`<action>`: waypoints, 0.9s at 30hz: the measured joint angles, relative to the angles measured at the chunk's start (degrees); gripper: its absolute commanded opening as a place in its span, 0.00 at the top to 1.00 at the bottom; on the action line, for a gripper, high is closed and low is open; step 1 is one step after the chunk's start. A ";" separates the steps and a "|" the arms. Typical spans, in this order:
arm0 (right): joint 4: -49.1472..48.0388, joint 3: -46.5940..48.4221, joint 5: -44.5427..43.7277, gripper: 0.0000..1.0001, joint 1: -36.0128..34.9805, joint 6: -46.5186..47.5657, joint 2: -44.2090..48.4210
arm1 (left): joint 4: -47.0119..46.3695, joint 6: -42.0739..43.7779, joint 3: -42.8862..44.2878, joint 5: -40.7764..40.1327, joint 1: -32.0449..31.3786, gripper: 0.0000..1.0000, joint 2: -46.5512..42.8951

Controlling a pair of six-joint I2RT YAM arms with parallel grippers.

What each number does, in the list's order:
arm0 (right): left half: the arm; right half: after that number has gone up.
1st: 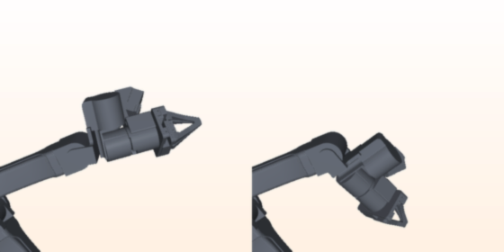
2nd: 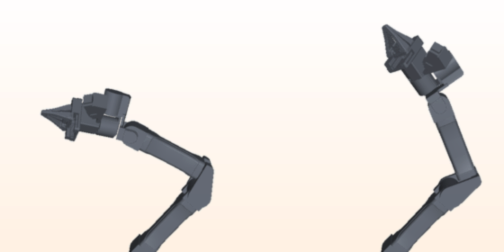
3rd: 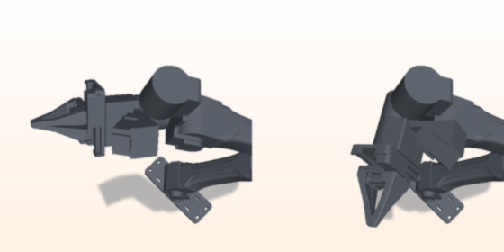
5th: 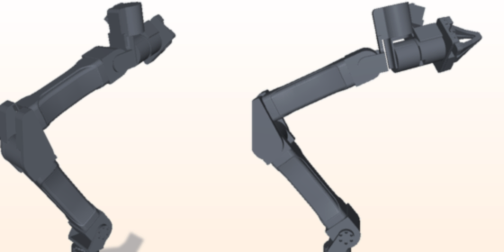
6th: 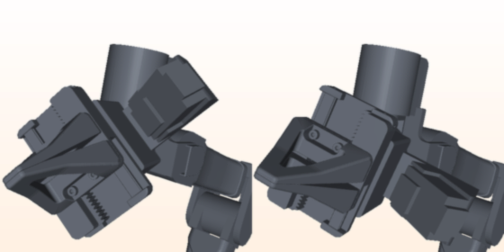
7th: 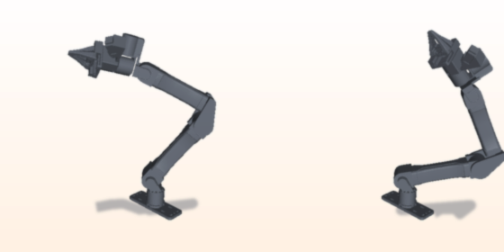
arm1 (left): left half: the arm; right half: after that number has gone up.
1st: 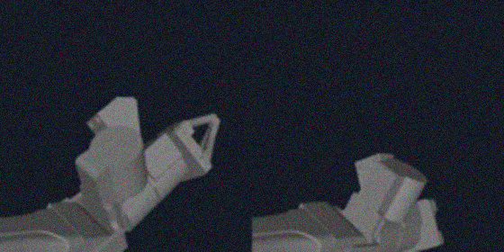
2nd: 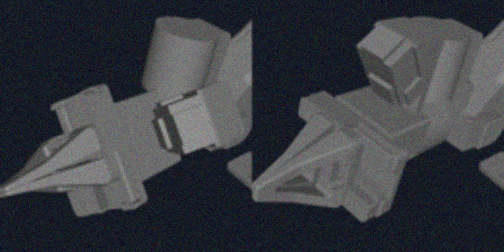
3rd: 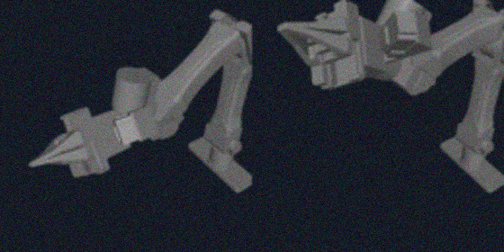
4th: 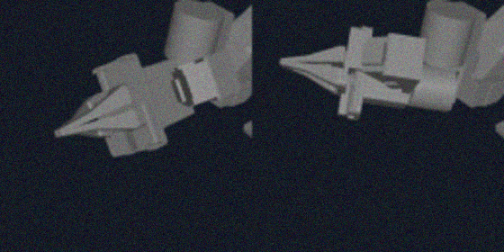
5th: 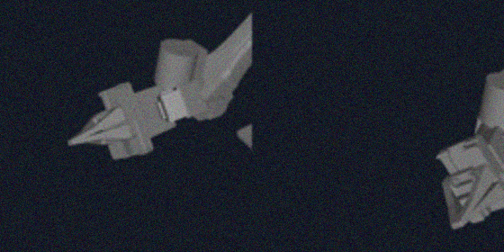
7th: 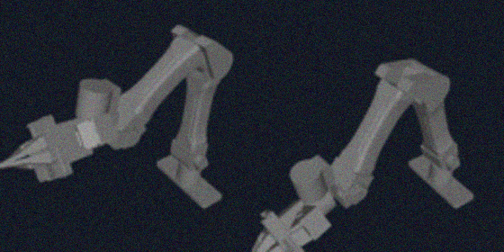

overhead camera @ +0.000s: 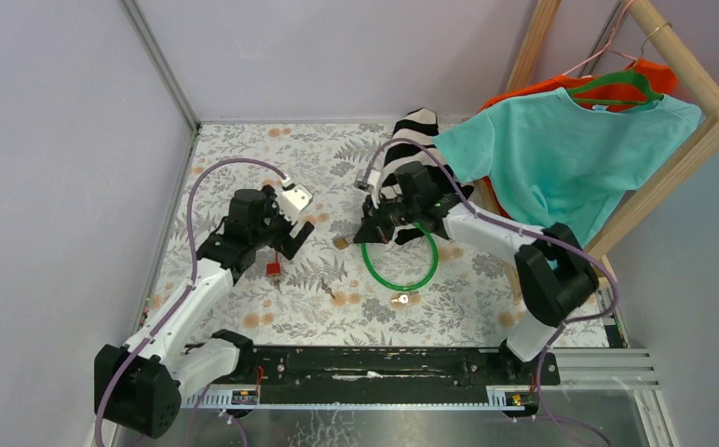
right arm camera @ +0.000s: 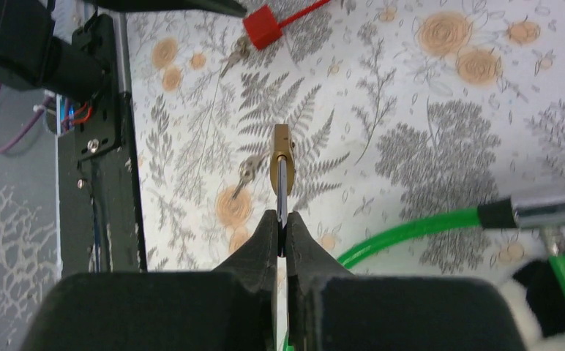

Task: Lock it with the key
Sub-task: Place the lock at the center of the board.

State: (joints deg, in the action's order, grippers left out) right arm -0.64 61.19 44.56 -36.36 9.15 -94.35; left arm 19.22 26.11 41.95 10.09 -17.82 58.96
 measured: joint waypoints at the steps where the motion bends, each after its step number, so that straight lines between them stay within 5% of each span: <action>1: 0.07 2.29 -0.07 0.99 -0.44 -0.55 -2.16 | 0.02 -0.59 0.00 -0.50 0.74 0.00 -0.33; 16: 6.54 22.08 -1.33 0.83 -3.76 -6.91 -25.83 | 3.74 -7.17 2.14 3.76 20.52 0.00 3.39; 27: 12.50 27.89 -1.73 0.63 -3.76 -6.60 -30.47 | 5.66 -8.07 1.70 9.40 21.75 0.03 7.63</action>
State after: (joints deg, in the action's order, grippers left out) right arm 11.86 89.08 42.83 -40.12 2.55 -124.81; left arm 24.88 18.04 43.66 19.49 3.92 66.59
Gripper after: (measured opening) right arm 0.314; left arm 0.991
